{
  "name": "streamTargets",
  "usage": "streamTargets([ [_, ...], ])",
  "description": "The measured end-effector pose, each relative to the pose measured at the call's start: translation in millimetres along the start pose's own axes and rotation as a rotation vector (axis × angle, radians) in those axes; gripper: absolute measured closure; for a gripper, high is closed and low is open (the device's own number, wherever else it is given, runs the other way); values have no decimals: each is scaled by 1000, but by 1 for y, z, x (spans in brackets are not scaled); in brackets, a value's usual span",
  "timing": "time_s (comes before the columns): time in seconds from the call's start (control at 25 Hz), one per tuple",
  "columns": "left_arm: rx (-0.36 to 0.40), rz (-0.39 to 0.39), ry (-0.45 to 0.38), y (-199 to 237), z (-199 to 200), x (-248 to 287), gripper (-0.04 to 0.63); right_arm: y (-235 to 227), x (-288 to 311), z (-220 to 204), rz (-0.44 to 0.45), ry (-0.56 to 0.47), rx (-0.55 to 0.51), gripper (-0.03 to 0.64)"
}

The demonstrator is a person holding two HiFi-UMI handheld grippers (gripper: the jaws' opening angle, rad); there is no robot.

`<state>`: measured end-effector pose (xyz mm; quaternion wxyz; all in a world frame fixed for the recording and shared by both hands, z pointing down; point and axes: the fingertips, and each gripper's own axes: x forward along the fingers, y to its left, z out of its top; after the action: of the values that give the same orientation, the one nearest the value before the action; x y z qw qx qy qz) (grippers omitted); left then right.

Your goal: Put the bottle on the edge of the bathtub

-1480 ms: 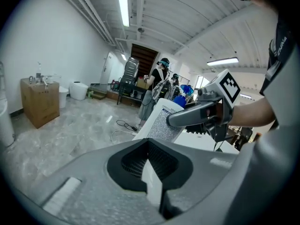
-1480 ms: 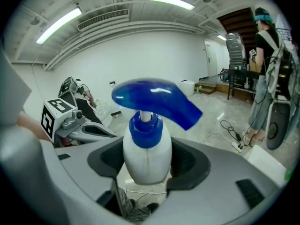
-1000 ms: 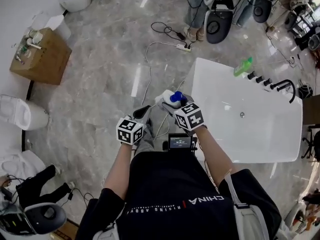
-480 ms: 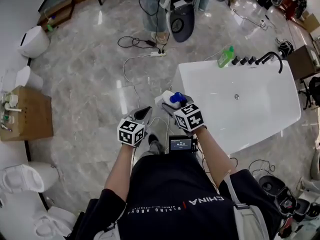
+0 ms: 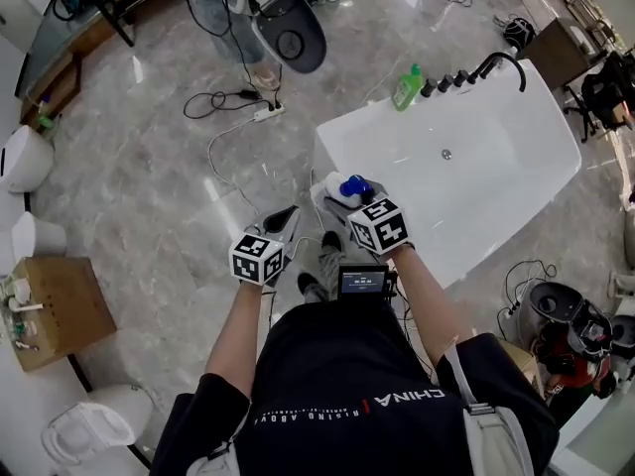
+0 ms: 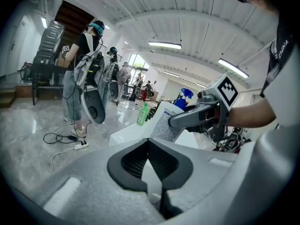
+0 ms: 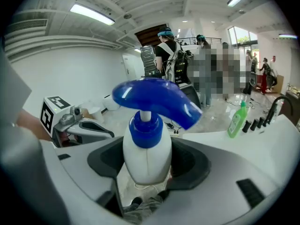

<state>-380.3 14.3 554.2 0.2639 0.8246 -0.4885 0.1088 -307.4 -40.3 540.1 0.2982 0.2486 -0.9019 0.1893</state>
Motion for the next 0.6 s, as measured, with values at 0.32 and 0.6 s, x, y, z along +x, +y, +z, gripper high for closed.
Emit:
streamTargets([
  [0.32, 71, -93, 77, 14, 37, 88, 586, -91, 15, 8, -85, -9, 105, 344],
  [0.6, 109, -121, 141, 36, 68, 169, 586, -173, 46, 11, -127, 26, 97, 344],
])
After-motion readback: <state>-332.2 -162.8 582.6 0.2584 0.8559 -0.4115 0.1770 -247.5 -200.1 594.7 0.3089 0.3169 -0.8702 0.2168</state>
